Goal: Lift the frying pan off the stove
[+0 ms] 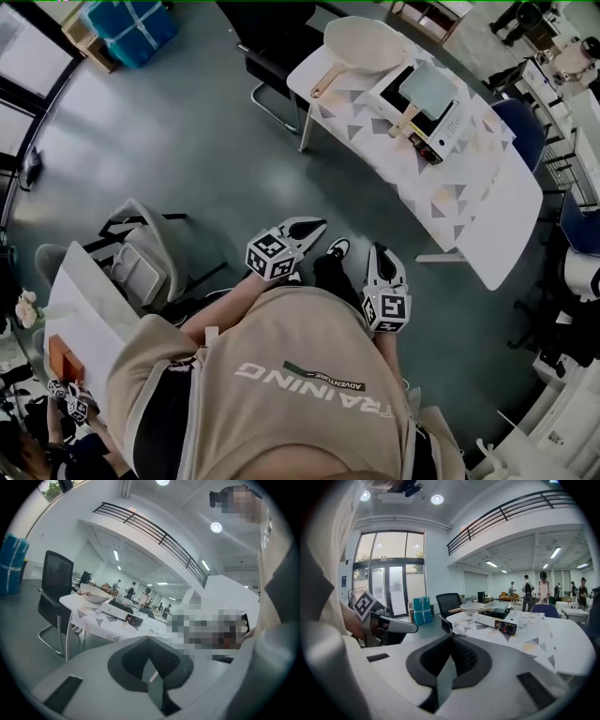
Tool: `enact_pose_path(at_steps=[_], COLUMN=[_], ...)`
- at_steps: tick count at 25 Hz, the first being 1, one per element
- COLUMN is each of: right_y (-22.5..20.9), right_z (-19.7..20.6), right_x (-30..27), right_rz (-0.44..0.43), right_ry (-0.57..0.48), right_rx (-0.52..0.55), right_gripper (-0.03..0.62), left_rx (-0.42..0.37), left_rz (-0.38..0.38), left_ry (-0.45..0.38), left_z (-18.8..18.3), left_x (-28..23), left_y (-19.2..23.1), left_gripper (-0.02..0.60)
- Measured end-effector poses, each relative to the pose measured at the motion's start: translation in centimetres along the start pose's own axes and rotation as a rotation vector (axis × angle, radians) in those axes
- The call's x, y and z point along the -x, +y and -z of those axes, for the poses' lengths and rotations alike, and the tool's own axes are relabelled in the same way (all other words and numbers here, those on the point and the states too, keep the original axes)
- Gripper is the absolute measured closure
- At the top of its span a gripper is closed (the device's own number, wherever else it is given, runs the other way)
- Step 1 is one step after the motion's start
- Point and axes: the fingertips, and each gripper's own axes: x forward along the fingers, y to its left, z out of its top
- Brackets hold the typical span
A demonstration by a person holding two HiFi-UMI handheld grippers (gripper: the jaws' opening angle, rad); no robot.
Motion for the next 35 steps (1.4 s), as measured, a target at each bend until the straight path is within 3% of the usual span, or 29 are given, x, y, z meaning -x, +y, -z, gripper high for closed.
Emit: enact_pose_path(at_steps=[10,16,25,35], right_y=[-11.2,-14.1,-15.0,-14.3], right_z=[-4.3,-5.2,-5.3,-6.7], right_x=[-4.3,-7.0,-10.9,-16.6], right_rz=[0.036,-0.011,-0.1,-0.071], right_ry=[-0.103,-0.116,-0.068,-0.005], right_rx=[-0.048,-0.046,-0.037,-0.041], right_gripper=[0.595,0.595,0.595,0.595], left_rx=[-0.091,-0.105,-0.054,-0.009], left_rz=[-0.069,-0.073,-0.112,-0.075], left_ry=[0.009,0.074,0.066,0.072], left_z=[-7.3,-7.1,-8.0,-10.5], left_x=[-6.9,-11.1,-13.2,-14.4], left_y=[3.4,3.4,5.3,11.4], left_gripper=[0.58,0.58,0.58,0.58])
